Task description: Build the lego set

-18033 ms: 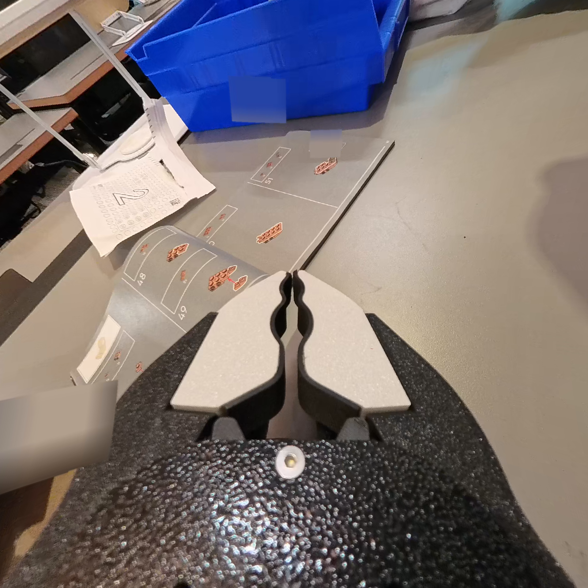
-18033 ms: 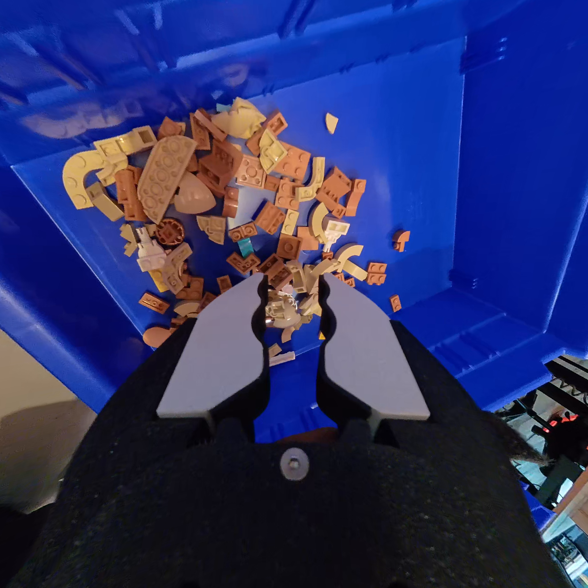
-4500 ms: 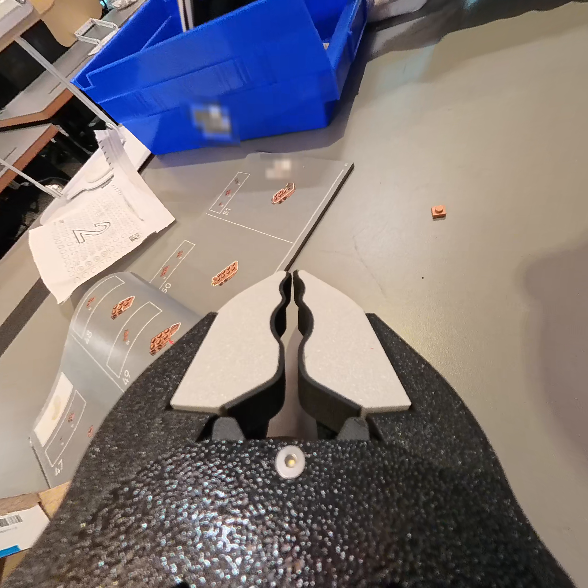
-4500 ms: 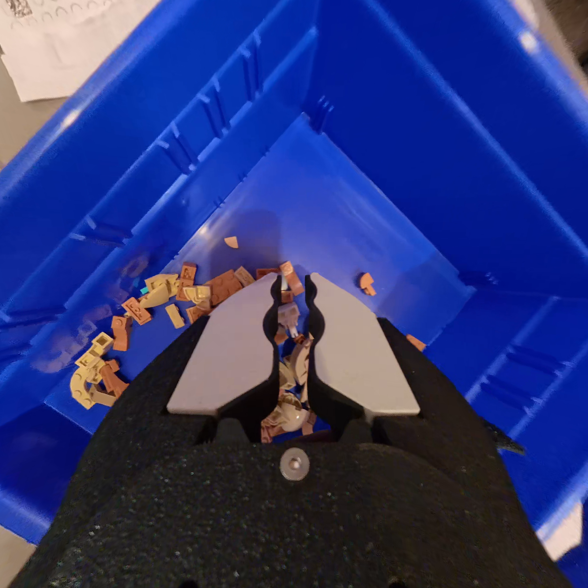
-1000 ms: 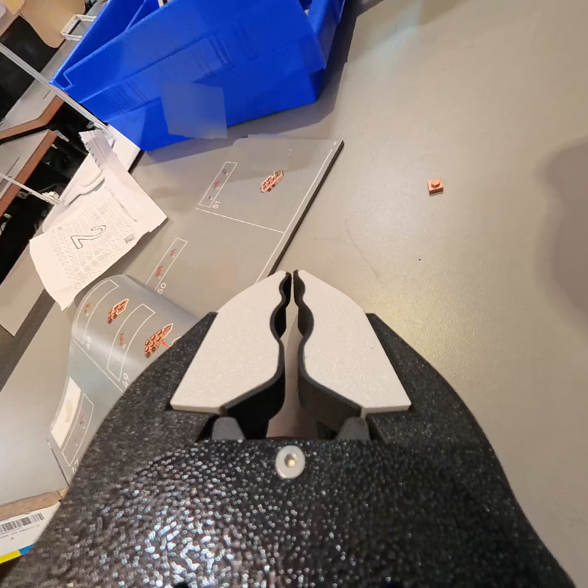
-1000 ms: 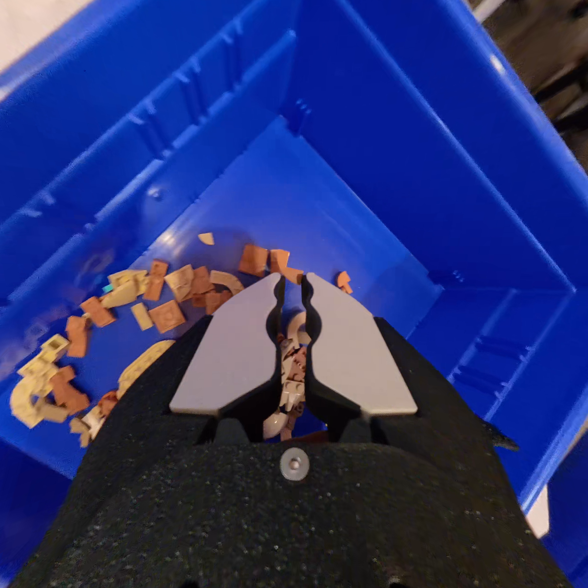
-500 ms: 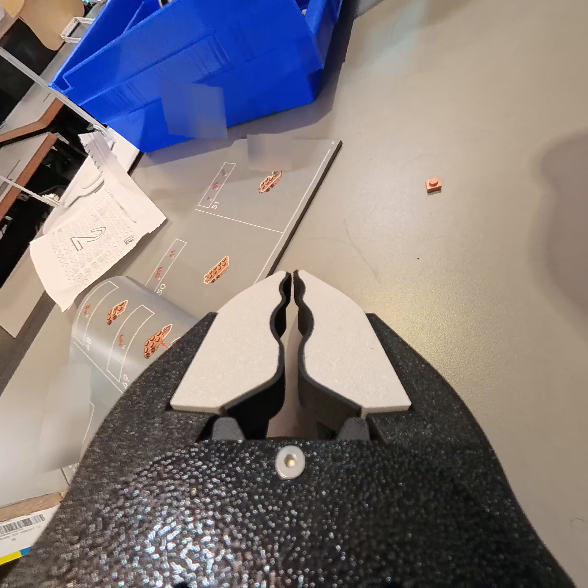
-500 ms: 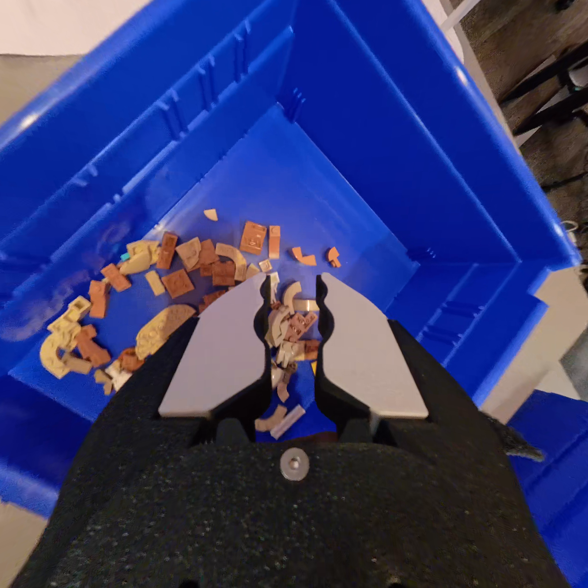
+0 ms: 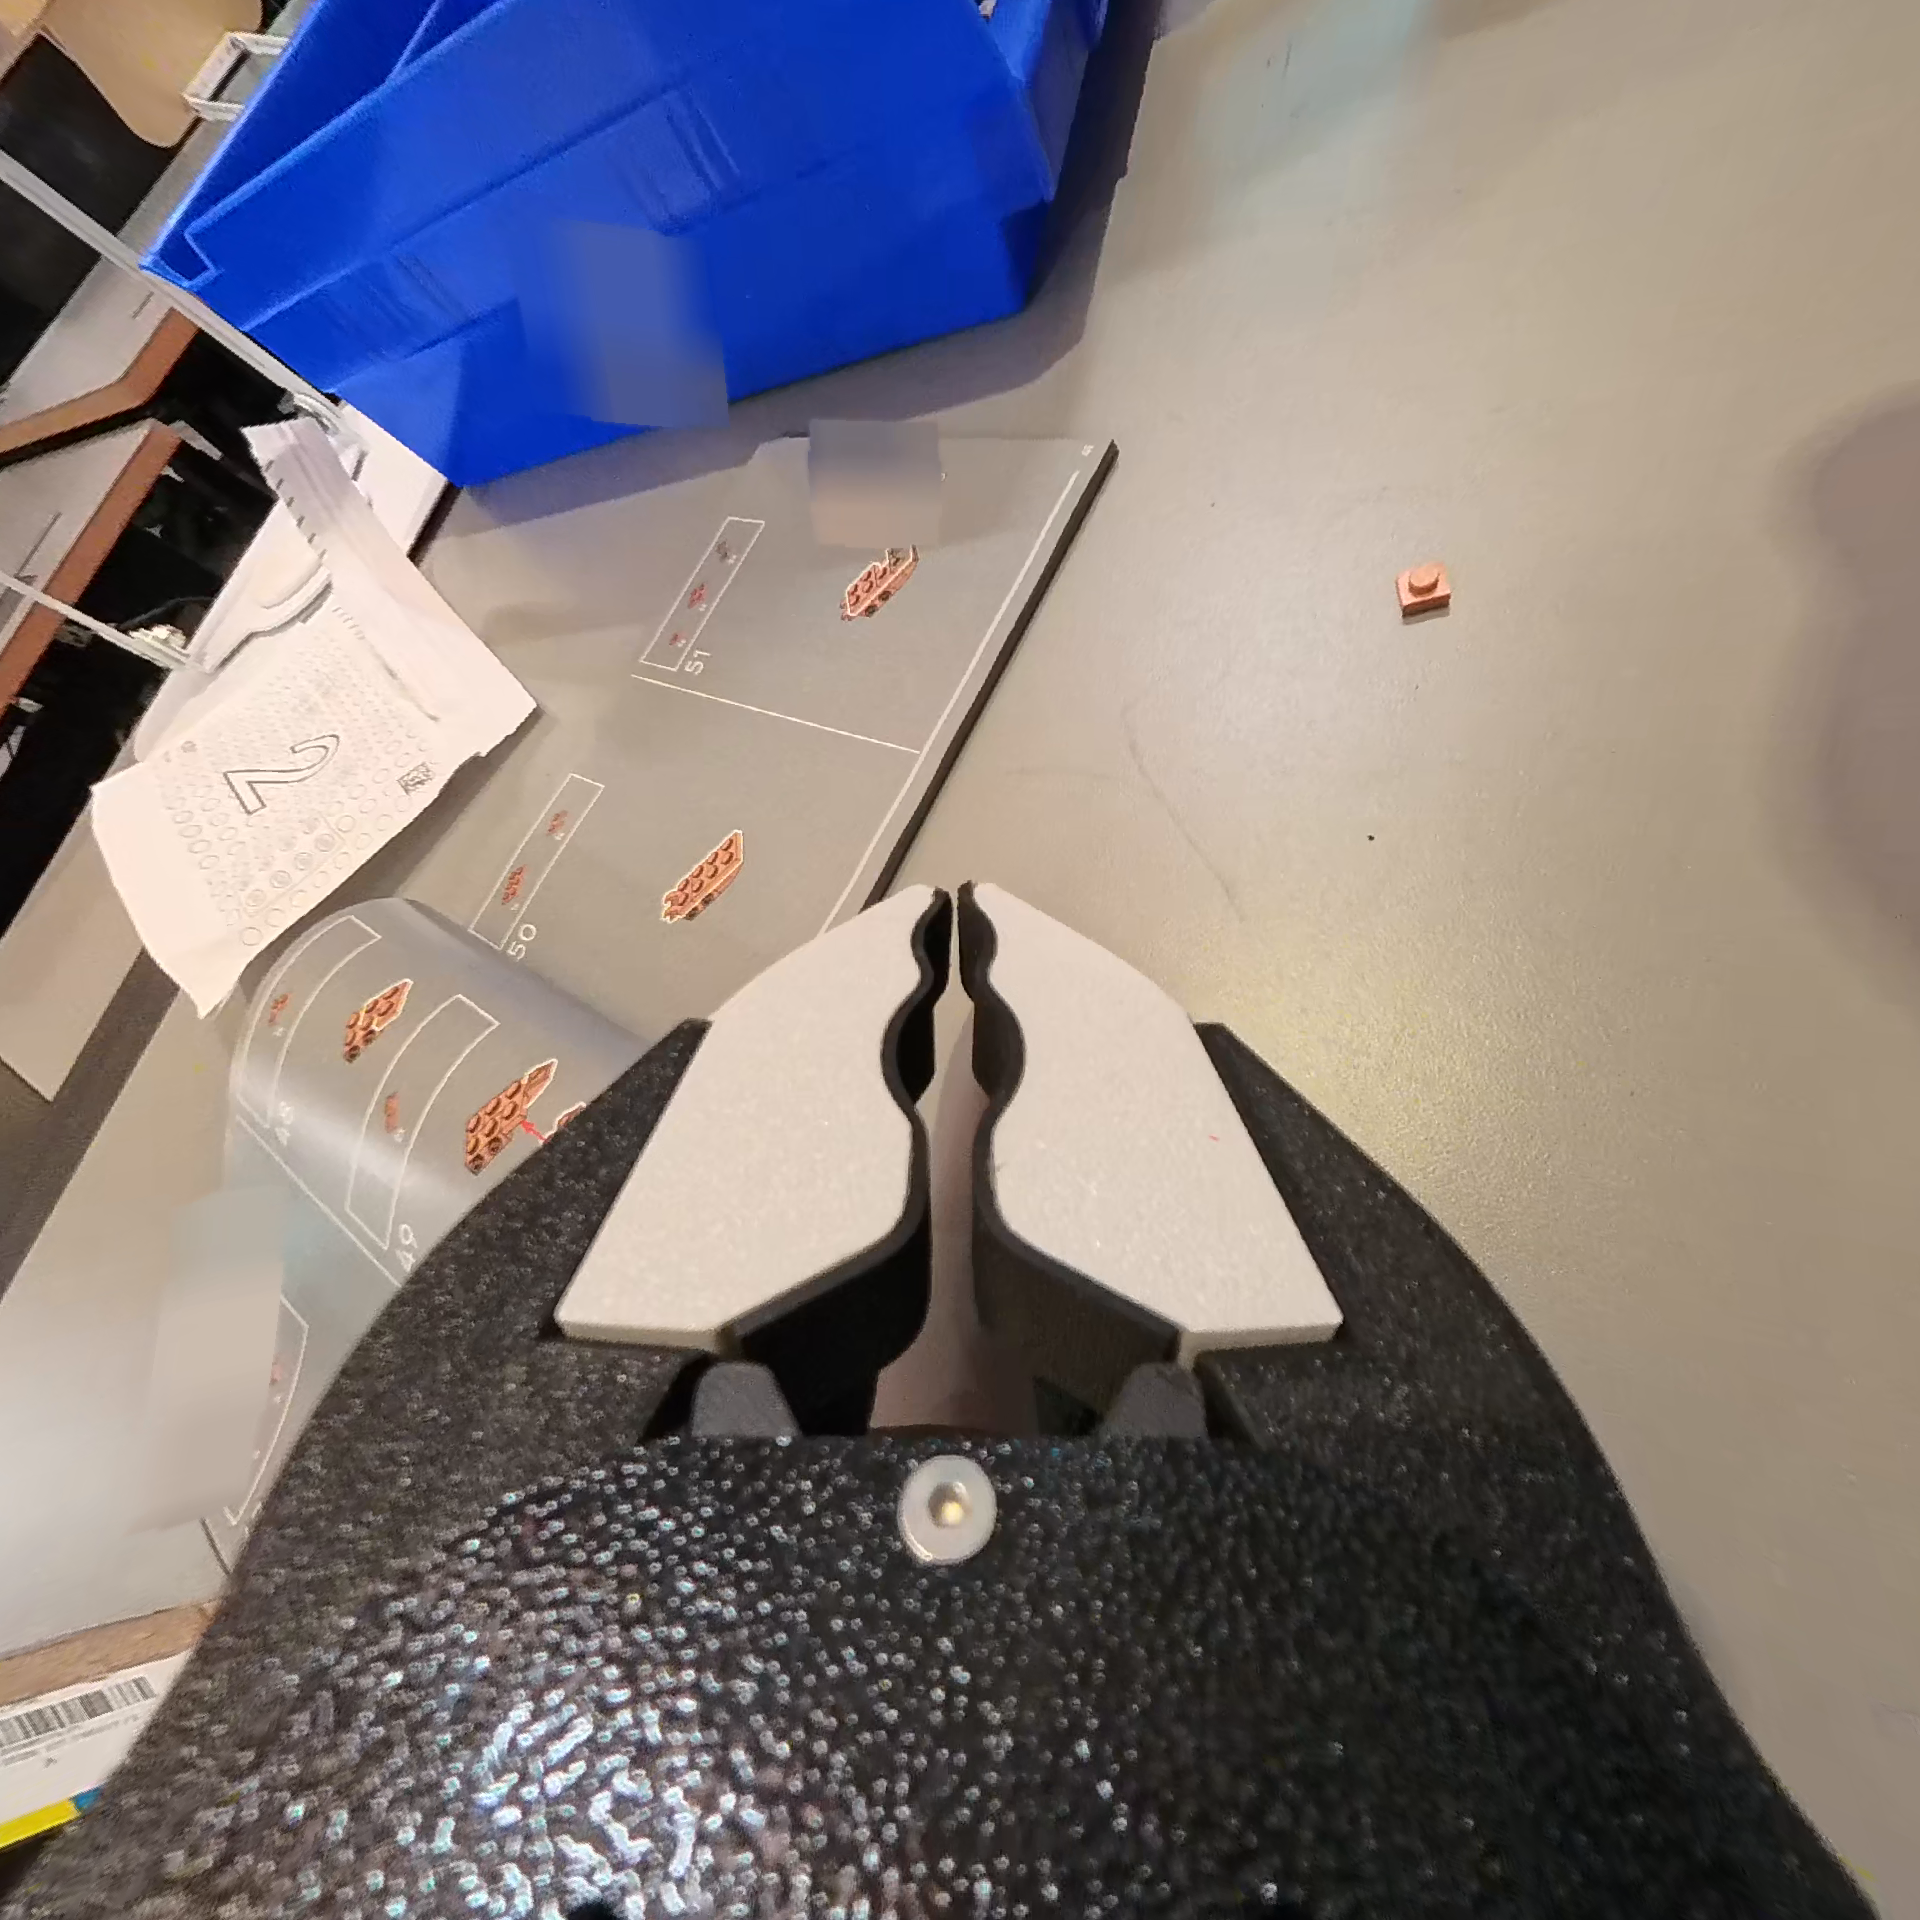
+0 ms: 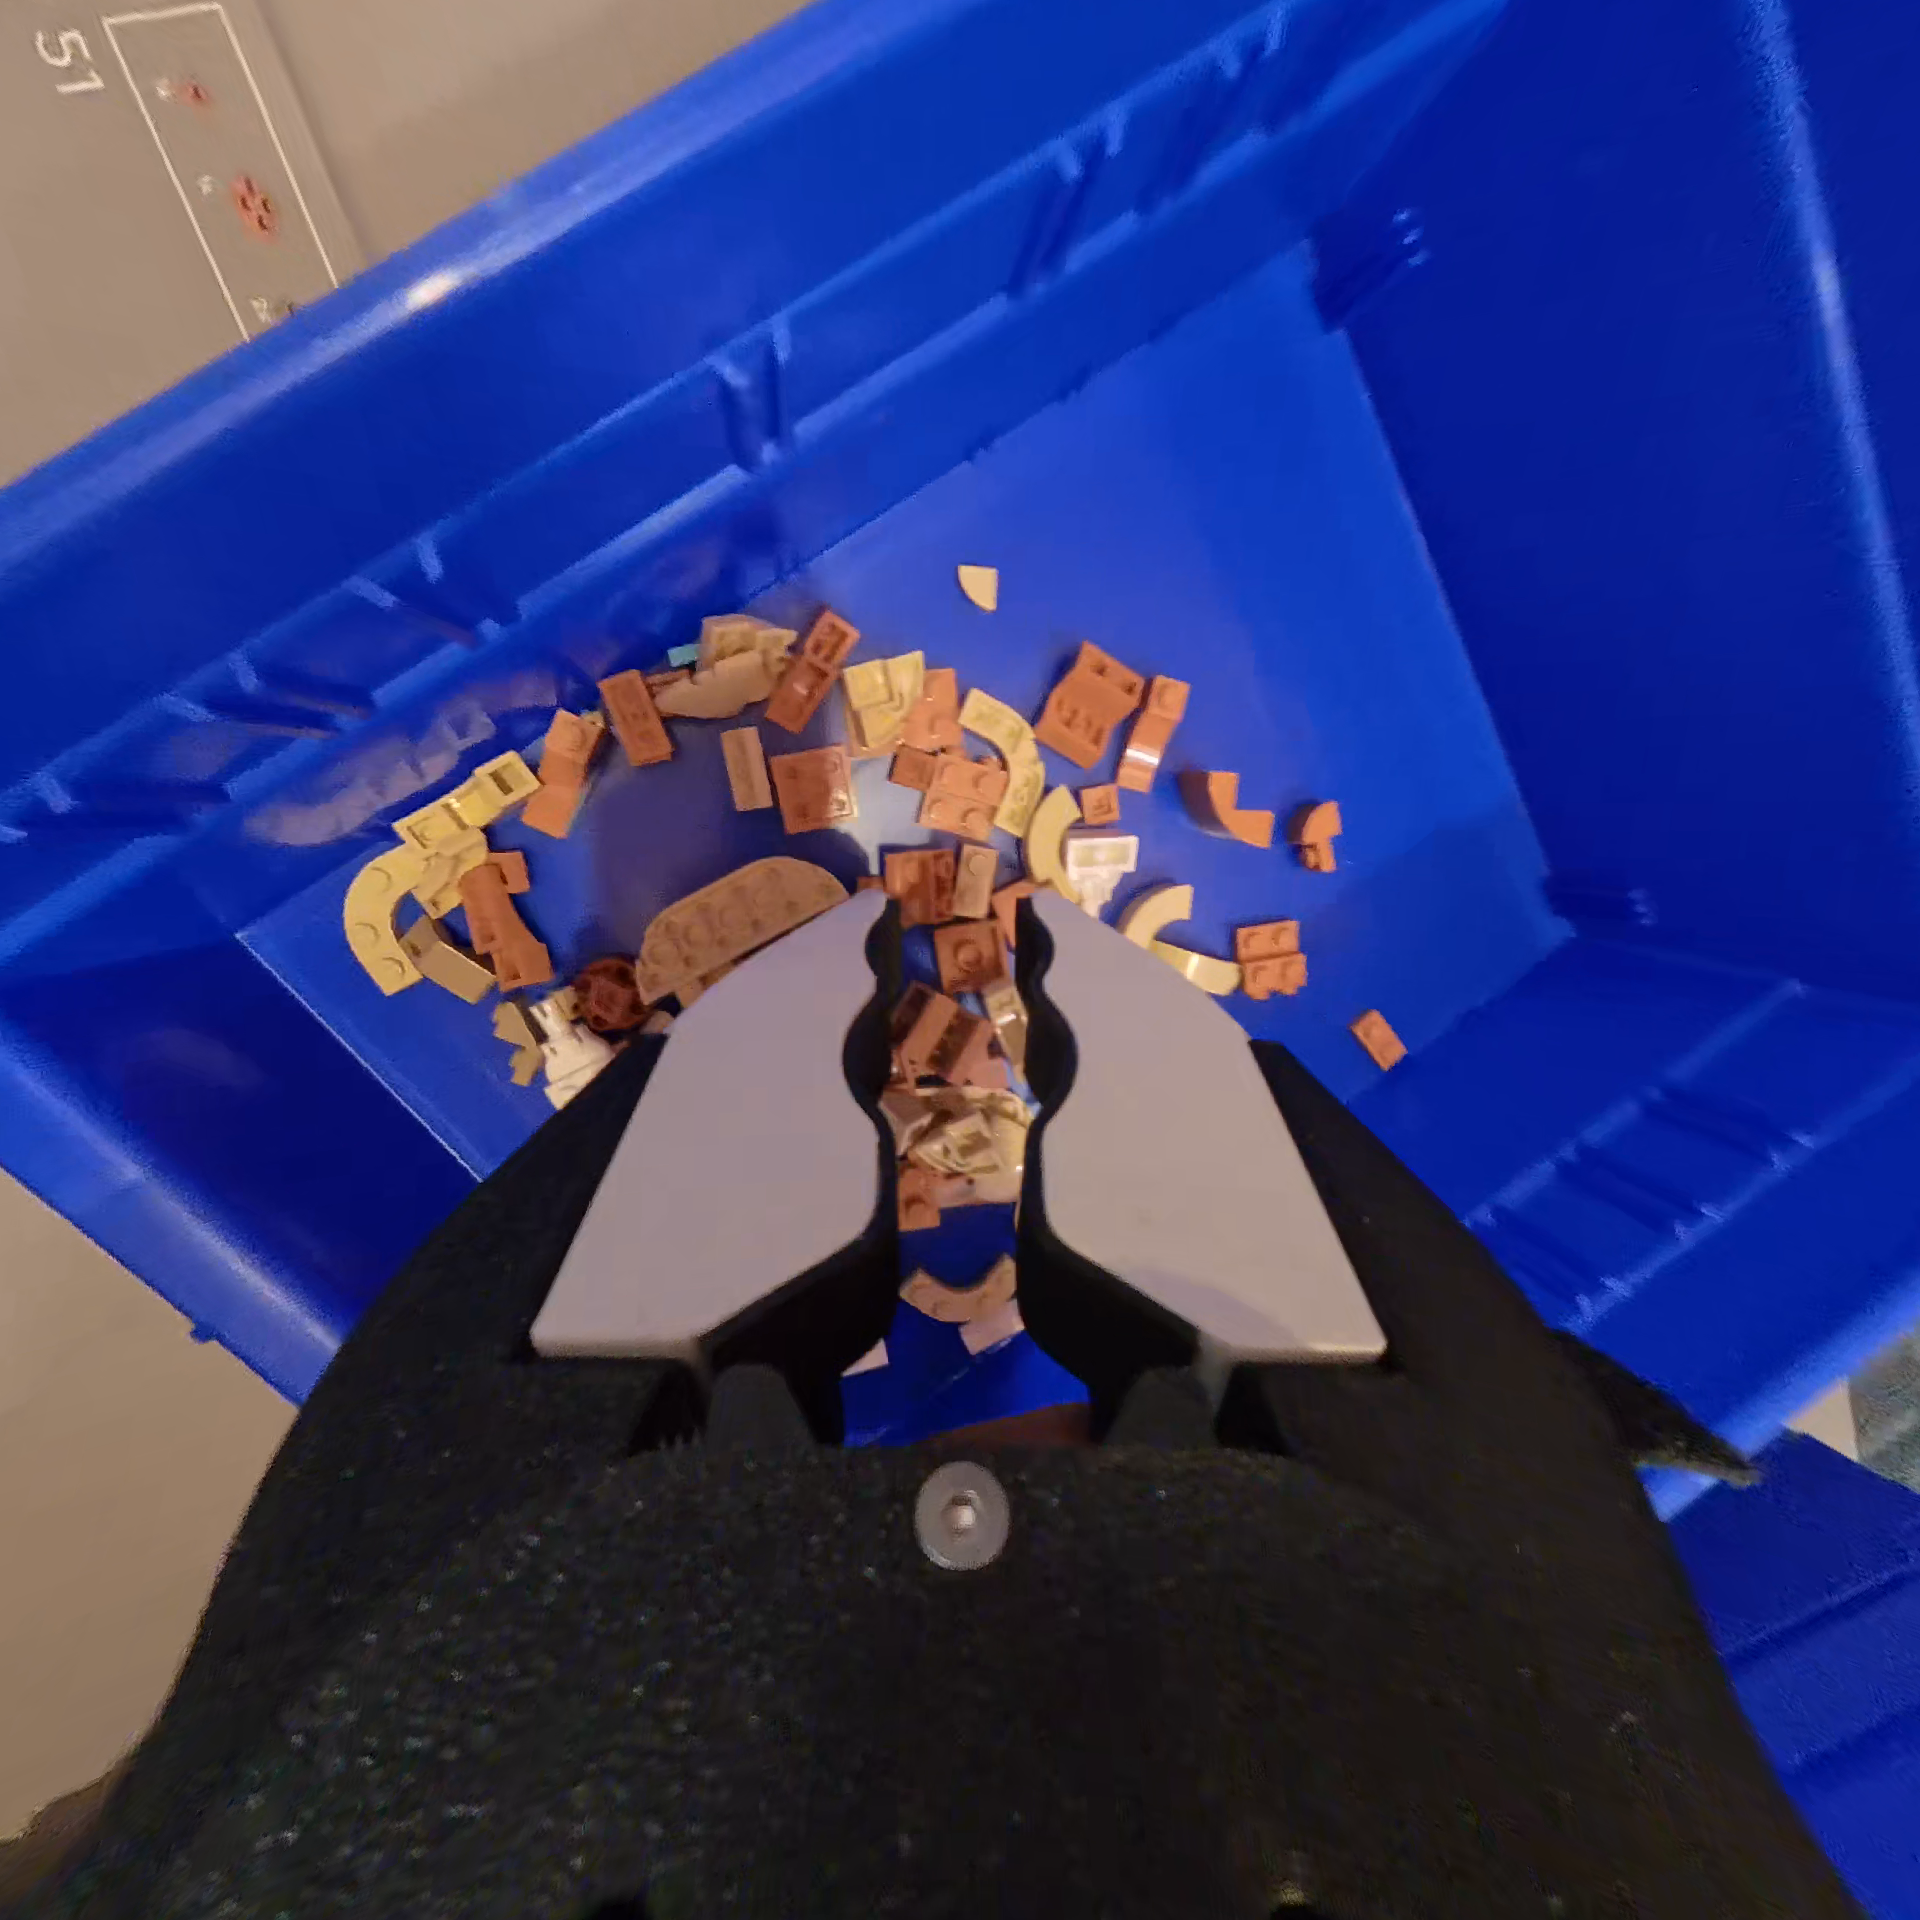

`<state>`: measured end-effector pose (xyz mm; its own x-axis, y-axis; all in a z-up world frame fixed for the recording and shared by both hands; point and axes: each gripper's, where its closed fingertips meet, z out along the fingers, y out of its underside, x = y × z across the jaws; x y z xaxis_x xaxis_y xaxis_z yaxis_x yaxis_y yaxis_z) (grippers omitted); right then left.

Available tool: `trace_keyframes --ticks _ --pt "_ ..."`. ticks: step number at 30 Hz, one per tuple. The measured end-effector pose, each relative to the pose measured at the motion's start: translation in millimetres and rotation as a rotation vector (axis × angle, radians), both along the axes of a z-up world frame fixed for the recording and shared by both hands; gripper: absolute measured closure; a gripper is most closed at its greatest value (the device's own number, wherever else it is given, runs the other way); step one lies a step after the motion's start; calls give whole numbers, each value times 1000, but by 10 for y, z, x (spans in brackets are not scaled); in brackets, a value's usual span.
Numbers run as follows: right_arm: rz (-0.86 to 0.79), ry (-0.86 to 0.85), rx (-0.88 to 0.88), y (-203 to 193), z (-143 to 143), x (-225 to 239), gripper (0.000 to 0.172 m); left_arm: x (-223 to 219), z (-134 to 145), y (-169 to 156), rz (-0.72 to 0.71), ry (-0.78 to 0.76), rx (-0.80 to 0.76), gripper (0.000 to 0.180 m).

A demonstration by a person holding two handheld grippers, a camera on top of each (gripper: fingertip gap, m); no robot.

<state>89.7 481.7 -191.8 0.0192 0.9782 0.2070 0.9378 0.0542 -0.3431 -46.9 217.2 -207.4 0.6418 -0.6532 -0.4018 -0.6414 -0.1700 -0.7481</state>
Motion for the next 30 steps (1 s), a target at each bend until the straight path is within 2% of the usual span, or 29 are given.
trace_keyframes --ticks 14,17,23,30 --pt "5 -67 -87 -36 -324 22 152 9 4 -12 -8 2 6 180" --pt "-13 -44 -77 24 -301 8 159 7 5 -14 -8 0 6 180" --pt "-32 1 -93 66 -234 -3 159 9 4 -18 -11 1 6 180" --pt "11 196 -261 -133 42 -176 159 7 7 -17 -10 -2 6 180"
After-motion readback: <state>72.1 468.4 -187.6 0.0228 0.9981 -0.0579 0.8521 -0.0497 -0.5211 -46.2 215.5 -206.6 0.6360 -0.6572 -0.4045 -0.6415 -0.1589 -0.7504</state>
